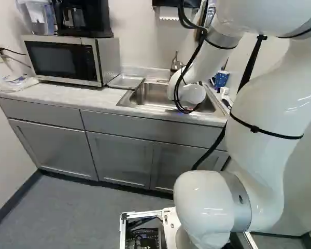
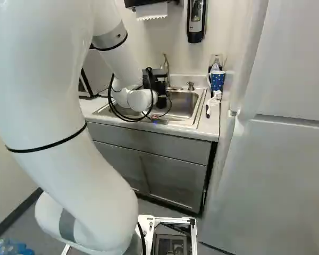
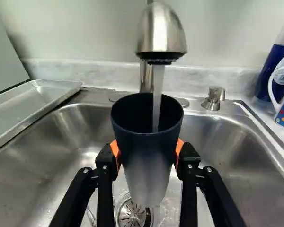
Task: Rinse the cup and place it in the tray
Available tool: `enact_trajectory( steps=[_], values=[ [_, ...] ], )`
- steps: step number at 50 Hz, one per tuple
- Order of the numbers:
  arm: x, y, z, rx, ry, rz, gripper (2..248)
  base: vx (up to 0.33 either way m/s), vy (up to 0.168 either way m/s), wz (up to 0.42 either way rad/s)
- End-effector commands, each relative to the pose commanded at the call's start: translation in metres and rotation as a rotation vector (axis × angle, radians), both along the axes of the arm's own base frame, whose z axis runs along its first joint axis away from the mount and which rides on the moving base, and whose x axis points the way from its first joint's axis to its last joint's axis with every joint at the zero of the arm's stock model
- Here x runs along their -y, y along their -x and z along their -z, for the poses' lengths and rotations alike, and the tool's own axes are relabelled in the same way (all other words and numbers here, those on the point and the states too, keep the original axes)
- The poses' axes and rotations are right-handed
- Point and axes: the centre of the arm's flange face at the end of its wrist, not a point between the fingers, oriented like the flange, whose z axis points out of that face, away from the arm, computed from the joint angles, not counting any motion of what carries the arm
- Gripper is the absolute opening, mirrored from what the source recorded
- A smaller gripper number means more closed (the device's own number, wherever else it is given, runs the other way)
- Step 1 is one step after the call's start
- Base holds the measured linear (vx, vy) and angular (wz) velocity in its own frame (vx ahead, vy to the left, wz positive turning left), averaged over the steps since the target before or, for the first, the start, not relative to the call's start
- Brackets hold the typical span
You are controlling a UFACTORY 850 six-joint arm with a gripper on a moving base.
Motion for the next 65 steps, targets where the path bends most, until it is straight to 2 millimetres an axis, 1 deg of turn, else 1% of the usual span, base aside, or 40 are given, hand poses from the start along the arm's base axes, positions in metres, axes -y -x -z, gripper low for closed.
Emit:
enact_trajectory(
  steps=[65],
  values=[
    [0.0000, 0.0000, 0.0000, 0.000, 0.000, 0.000, 125, 0.000, 0.000, 0.000]
  ],
)
